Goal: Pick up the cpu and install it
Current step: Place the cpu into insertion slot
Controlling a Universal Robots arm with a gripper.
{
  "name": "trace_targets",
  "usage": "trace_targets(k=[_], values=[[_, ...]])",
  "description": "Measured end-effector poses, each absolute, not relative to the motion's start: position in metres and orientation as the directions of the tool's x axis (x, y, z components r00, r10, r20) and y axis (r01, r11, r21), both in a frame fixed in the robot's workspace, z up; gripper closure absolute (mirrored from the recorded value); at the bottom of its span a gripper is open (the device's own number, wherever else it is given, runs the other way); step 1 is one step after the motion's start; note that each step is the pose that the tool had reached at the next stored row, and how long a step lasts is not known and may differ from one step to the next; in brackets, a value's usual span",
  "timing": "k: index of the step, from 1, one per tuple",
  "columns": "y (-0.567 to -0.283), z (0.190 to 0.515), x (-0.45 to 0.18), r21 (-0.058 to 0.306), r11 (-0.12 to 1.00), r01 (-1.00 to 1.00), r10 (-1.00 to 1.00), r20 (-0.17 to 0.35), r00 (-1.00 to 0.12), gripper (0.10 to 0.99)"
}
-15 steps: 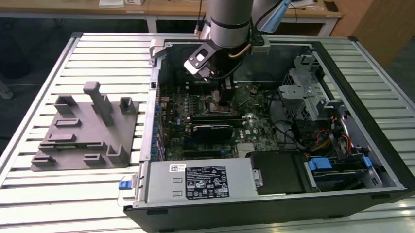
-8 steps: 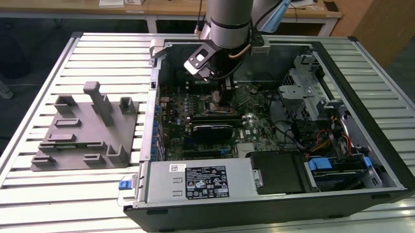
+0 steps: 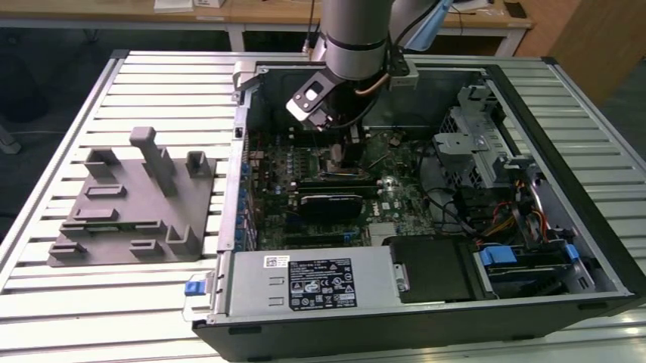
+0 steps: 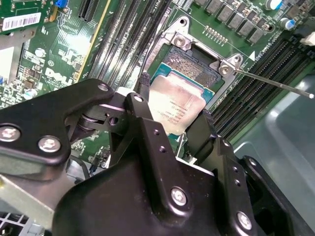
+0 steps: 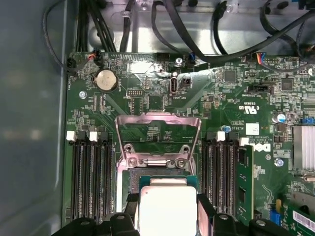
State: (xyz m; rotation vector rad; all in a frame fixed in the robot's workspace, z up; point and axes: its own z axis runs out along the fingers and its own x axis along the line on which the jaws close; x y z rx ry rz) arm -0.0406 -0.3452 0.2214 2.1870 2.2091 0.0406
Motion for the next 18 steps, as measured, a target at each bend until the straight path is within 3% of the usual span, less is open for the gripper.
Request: trace_targets(k=[10,18], values=[[-0.345,0.211,-0.042,0.049,0.033,0.998,0.999,-0.006,-0.033,0.541],[-0.345,0.205,-0.043,0.049,-0.016,0.999,1.0,-0.006,0.016,0.541]])
